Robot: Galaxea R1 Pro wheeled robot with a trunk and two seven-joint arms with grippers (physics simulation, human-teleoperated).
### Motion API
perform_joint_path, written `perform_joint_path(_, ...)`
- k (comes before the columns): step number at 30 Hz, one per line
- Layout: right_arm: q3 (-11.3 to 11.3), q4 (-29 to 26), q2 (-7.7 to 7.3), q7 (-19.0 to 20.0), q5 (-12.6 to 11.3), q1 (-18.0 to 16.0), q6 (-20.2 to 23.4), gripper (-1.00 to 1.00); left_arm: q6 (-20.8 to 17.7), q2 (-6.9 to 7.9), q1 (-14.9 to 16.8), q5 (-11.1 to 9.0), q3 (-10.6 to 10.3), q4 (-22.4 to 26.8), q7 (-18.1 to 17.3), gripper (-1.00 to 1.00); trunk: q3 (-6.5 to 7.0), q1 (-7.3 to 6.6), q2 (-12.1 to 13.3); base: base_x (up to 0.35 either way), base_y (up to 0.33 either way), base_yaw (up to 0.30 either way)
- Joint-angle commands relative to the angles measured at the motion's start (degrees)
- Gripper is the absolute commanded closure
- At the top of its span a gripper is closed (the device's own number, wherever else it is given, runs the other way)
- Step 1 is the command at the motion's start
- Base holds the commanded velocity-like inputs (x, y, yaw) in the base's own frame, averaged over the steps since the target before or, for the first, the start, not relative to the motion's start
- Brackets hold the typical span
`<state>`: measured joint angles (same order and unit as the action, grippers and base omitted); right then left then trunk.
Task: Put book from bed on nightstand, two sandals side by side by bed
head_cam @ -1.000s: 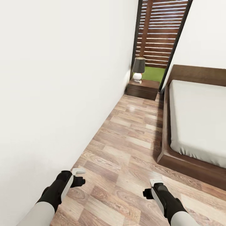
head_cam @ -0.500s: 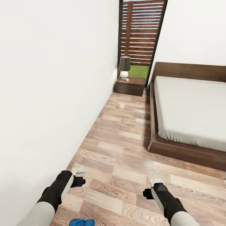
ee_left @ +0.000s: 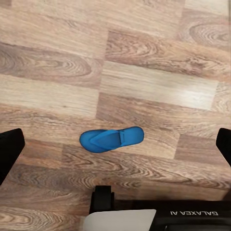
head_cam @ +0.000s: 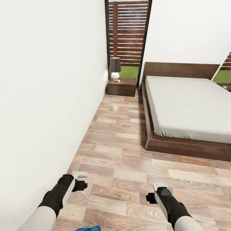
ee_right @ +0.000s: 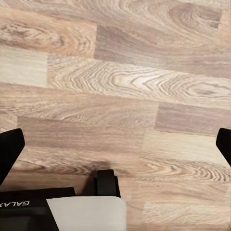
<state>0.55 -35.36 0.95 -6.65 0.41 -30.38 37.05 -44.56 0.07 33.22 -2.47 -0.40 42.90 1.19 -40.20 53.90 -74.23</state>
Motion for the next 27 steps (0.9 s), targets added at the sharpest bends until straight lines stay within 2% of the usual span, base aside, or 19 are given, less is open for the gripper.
perform_joint_path(1,0.06,-0.06,0.02,-0.20,0.03,-0.03,0.31,-1.00,-0.27,0.02,0.00,-0.25,-0.04,0.09,0.13,-1.00,-0.05,0.00,-0.03,-0.002,0.095,-0.261)
perform_joint_path(11,0.06,-0.06,0.02,-0.20,0.03,-0.03,0.31,-1.00,-0.27,-0.15,0.00,-0.25,-0.04,0.09,0.12,-1.00,-0.05,0.00,-0.03,-0.034,0.040,-0.261)
perform_joint_path(27,0.06,-0.06,0.02,-0.20,0.03,-0.03,0.31,-1.00,-0.27,-0.15,0.00,-0.25,-0.04,0.10,0.13,-1.00,-0.05,0.00,-0.03,-0.206,0.190,-0.261)
